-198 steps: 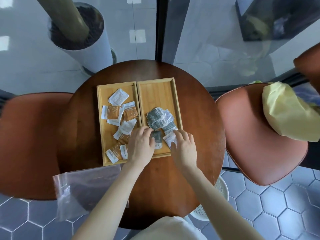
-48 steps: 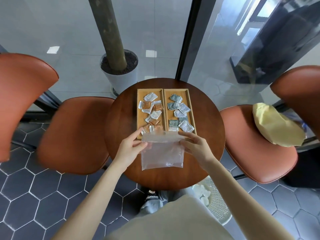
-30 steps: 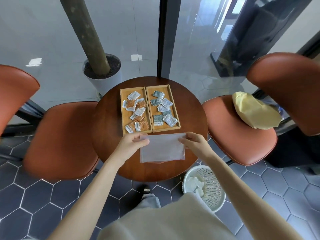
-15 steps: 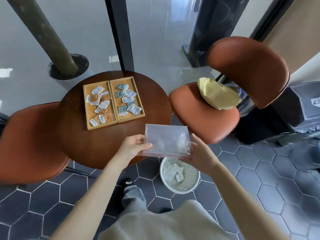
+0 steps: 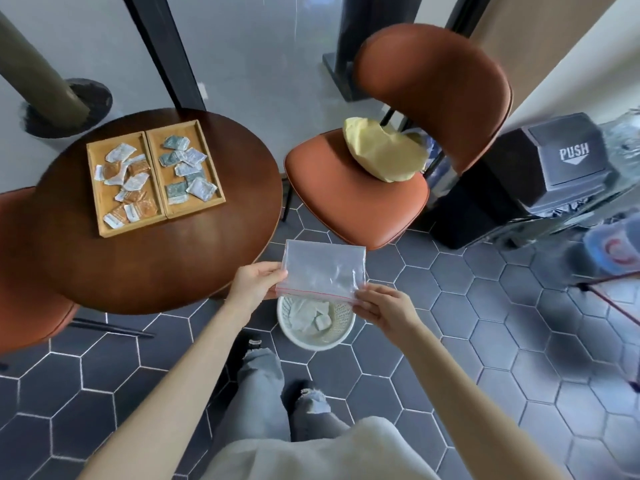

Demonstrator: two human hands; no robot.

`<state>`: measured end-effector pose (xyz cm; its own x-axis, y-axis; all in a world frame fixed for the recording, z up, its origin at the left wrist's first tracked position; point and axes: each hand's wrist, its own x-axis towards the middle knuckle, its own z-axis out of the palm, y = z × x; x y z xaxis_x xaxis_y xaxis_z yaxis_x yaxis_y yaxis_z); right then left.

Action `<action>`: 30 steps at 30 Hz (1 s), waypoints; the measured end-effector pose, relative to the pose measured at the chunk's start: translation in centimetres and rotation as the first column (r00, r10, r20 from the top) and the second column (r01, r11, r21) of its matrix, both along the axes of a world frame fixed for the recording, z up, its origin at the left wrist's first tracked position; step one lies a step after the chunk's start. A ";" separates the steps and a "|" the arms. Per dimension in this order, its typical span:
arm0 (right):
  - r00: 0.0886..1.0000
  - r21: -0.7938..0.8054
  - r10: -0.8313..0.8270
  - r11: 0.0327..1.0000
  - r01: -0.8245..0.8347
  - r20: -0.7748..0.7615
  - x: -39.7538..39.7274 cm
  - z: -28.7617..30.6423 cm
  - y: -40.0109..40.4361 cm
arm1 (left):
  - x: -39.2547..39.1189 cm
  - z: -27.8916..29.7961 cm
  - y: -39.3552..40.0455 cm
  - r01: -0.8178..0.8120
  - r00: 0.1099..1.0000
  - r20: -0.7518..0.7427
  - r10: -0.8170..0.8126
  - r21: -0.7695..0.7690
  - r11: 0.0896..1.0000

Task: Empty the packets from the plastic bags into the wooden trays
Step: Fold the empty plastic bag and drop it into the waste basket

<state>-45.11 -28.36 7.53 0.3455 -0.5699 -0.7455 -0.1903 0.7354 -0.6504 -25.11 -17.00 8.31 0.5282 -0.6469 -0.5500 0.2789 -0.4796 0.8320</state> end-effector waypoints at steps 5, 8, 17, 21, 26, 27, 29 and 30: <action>0.990 0.063 -0.132 0.989 0.134 -0.041 -0.6 -2.8 -0.4 | 0.4 -2.4 -1.3 0.037 0.934 0.340 -0.108 0.209 0.977; 0.974 0.092 -0.209 0.972 0.217 -0.087 -0.1 -5.9 -0.5 | 1.5 -4.8 -1.7 0.175 0.758 0.554 -0.345 0.337 0.925; 0.917 0.192 -0.353 0.902 0.387 -0.187 3.0 -20.6 -0.4 | 5.3 -15.6 -3.7 0.192 0.433 0.677 -0.595 0.576 0.795; 0.902 0.209 -0.332 0.895 0.394 -0.275 4.1 -28.5 -0.5 | 5.2 -19.6 -3.1 0.095 0.314 0.743 -0.591 0.594 0.799; 0.872 0.179 -0.256 0.918 0.355 -0.416 4.8 -37.8 -1.2 | 5.1 -21.8 -2.9 -0.035 0.112 0.817 -0.565 0.572 0.820; 0.865 0.175 -0.244 0.921 0.348 -0.438 4.8 -39.5 -1.4 | 5.0 -22.1 -2.9 -0.064 0.083 0.828 -0.554 0.559 0.827; 0.854 0.154 -0.237 0.927 0.341 -0.463 4.9 -42.6 -1.8 | 4.9 -22.6 -2.9 -0.104 0.037 0.852 -0.523 0.523 0.846; 0.852 0.143 -0.229 0.933 0.330 -0.472 5.0 -44.1 -2.0 | 4.9 -22.9 -3.0 -0.120 0.014 0.862 -0.507 0.504 0.855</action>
